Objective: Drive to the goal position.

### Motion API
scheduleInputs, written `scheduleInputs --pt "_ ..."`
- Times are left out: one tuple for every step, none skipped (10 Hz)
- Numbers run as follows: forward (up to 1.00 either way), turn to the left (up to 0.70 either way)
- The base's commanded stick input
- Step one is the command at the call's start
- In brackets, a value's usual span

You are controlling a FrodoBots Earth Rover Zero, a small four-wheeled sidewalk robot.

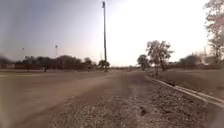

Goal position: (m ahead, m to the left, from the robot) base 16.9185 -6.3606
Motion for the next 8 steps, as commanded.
scheduleInputs --pt "0.7 0.0" --pt "0.7 0.0" --pt "0.7 0.0" --pt "0.7 0.0" --pt "0.7 0.0" --pt "0.7 0.0" --pt "0.7 0.0" --pt "0.7 0.0"
